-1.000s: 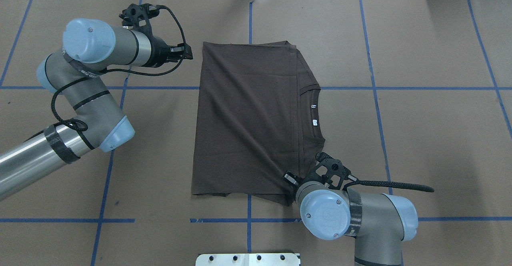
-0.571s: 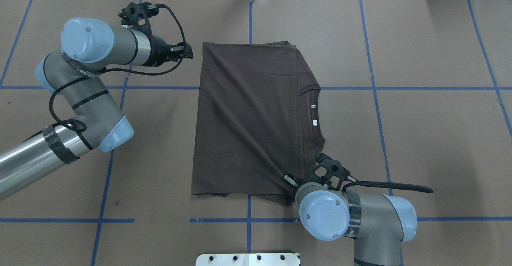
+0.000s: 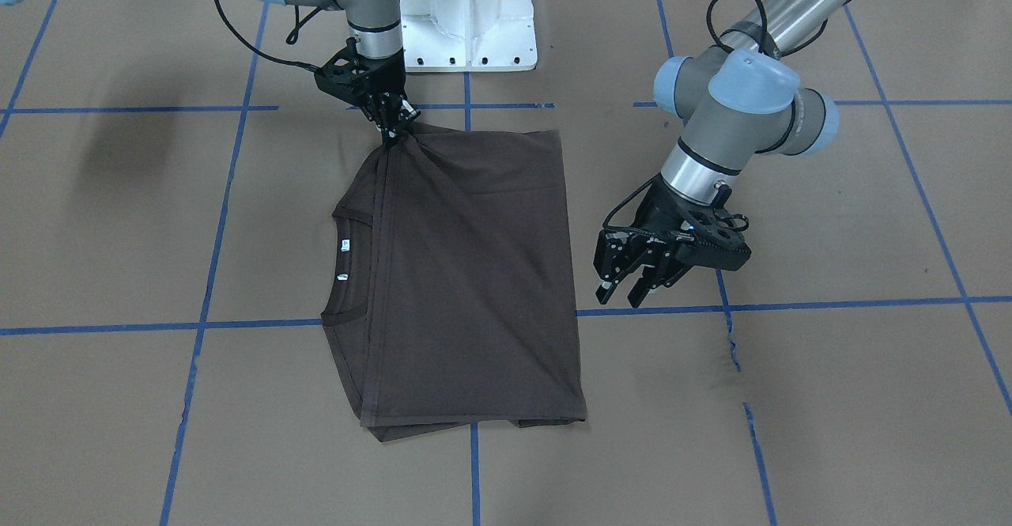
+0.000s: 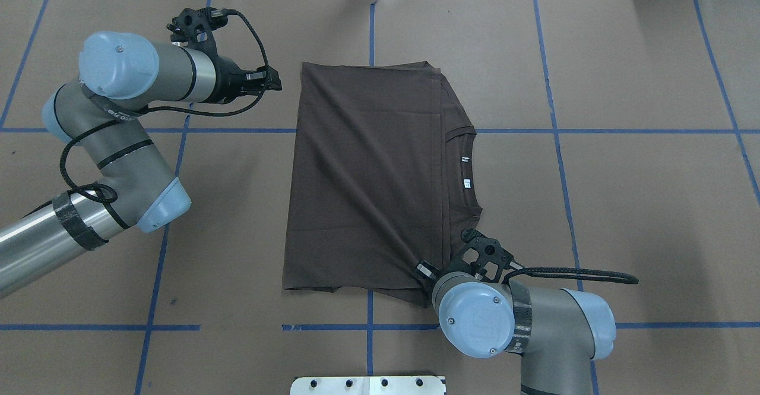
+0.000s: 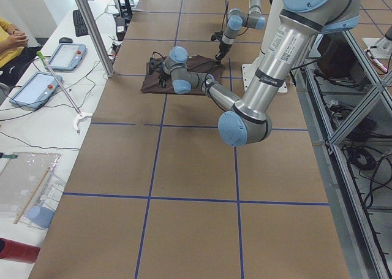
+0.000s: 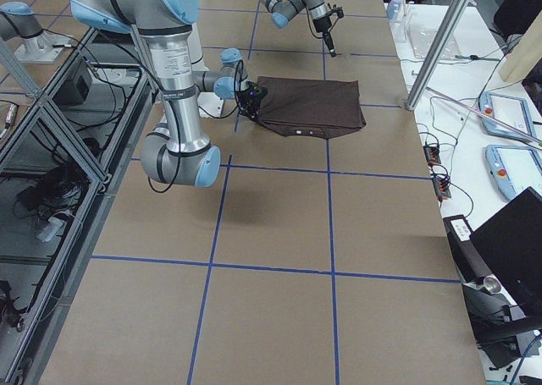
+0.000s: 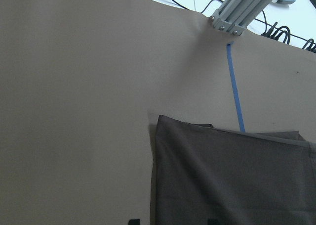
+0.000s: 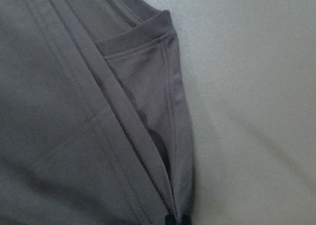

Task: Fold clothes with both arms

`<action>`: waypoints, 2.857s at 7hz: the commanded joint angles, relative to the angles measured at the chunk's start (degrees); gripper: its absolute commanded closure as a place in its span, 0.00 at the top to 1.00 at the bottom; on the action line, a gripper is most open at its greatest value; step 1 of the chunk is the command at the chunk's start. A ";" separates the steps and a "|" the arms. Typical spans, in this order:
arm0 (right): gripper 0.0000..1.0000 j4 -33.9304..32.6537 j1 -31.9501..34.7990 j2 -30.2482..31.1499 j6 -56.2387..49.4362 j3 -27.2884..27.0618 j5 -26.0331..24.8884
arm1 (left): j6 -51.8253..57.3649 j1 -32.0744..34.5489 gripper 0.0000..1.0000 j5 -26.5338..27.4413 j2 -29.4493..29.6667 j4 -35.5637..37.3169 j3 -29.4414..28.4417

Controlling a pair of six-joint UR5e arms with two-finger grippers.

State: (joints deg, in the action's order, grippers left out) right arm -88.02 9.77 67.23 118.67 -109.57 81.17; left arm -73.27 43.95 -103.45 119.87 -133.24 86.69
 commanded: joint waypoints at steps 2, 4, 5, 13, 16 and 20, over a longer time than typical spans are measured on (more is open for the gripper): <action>0.00 -0.05 1.05 1.84 -1.51 -5.56 1.36 | -10.96 -6.19 0.56 0.52 -6.70 1.39 11.32; 0.00 -0.05 1.04 2.02 -1.43 -5.48 1.36 | -23.71 -15.52 0.52 1.40 -9.82 12.15 21.11; 0.00 -0.05 0.96 1.94 -1.43 -5.39 1.36 | -25.67 -20.52 0.52 4.54 -9.83 15.26 21.76; 0.00 -0.05 1.13 1.94 -1.43 -5.48 1.27 | -30.18 -29.36 0.53 11.16 -12.46 19.86 21.77; 0.00 -0.05 1.13 1.94 -1.43 -5.57 1.27 | -30.09 -29.63 0.52 11.07 -12.46 19.86 21.33; 0.00 -0.05 1.13 1.94 -1.43 -5.57 1.27 | -30.18 -30.15 0.27 10.99 -12.46 19.95 21.06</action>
State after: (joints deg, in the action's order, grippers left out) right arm -88.07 10.90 69.17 117.25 -115.13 82.44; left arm -103.44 13.93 -92.43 107.34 -113.34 107.80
